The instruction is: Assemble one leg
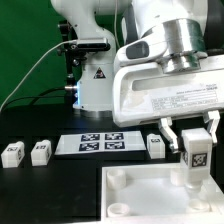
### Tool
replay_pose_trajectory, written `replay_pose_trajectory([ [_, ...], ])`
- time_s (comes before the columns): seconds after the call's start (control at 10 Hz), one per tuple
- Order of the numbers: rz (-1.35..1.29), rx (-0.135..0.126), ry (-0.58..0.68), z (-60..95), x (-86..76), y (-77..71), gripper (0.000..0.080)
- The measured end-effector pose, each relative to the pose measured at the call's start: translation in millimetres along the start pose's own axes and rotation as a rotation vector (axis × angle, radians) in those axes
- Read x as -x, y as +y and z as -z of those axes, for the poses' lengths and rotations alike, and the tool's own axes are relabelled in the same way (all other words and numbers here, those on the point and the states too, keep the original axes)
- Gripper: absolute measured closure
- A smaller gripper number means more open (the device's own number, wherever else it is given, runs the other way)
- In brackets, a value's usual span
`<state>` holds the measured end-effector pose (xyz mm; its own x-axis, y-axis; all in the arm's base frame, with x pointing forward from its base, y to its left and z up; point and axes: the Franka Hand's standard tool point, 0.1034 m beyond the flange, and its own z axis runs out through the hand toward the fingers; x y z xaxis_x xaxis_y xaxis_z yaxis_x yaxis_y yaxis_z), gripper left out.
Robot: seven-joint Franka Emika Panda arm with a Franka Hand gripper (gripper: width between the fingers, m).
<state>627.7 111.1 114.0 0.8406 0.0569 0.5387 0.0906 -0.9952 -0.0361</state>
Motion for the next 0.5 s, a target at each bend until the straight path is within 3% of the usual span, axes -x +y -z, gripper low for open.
replay_pose_trajectory([
  [0.5, 0.002, 0.001, -0.011, -17.6, 9.5, -1.8, 0.0506],
])
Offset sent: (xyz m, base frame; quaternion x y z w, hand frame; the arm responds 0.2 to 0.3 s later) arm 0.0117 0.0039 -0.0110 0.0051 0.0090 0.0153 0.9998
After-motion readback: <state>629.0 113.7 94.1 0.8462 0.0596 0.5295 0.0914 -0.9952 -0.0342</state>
